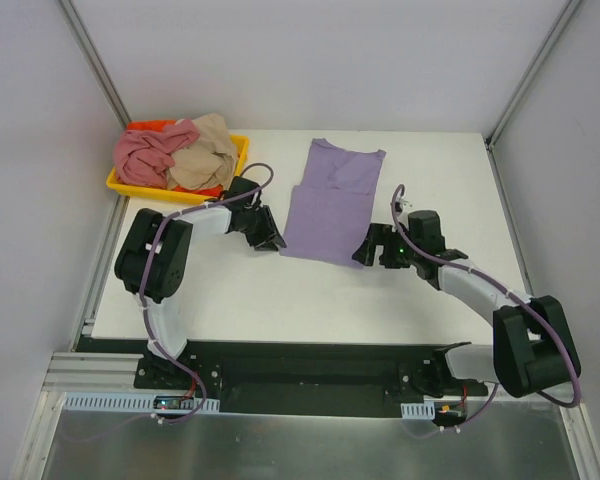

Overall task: Fold and stack the t-shirts
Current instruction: Grab one side of the 2/3 rectangular tshirt with both arms

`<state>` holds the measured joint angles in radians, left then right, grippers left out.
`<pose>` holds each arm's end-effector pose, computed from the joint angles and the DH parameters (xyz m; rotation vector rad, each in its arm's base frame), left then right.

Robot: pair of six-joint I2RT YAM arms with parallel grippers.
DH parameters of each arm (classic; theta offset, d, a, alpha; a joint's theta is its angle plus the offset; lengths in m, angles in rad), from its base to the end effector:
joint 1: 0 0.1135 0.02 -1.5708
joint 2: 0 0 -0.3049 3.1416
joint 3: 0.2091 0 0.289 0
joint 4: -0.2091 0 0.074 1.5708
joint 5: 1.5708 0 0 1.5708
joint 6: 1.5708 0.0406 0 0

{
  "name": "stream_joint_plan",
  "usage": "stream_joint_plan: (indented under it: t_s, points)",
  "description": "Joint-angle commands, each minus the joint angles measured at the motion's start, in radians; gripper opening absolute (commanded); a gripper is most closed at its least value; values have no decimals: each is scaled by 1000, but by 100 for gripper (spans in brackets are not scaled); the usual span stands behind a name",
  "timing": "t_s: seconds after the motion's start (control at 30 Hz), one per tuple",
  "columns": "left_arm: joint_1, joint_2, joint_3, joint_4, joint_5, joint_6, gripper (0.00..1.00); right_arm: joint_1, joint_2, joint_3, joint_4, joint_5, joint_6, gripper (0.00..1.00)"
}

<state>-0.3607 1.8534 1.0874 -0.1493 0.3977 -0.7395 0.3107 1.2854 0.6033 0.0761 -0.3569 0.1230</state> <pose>0.3858 -0.1623 0.1652 -0.3188 2.6221 -0.9211 0.2656 0.1002 0.2106 -0.4118 2.1642 0.6334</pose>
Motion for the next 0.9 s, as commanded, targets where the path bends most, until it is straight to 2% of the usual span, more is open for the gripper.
stream_joint_plan:
  t_s: [0.0,0.03,0.13,0.27,0.4,0.57,0.63,0.87]
  points:
    - [-15,55,29,-7,10,17,16,50,19,44,-33,24,-143,98]
    - [-17,55,26,-7,13,23,0,86,15,52,-51,63,-181,99]
    - [-18,15,-32,-9,-3,34,0,209,6,85,-125,226,-293,99]
    - [-18,-89,-150,-22,-34,49,0,349,-9,116,-203,340,-449,99]
    - [-18,-177,-224,-82,-95,63,0,450,3,133,-249,332,-542,99]
    - [-15,-214,-251,-151,-141,71,0,582,93,200,-347,351,-571,91]
    - [-12,-218,-250,-162,-155,66,0,620,138,231,-390,415,-576,88]
    - [-4,-230,-221,-182,-165,74,0,645,268,312,-415,470,-614,76]
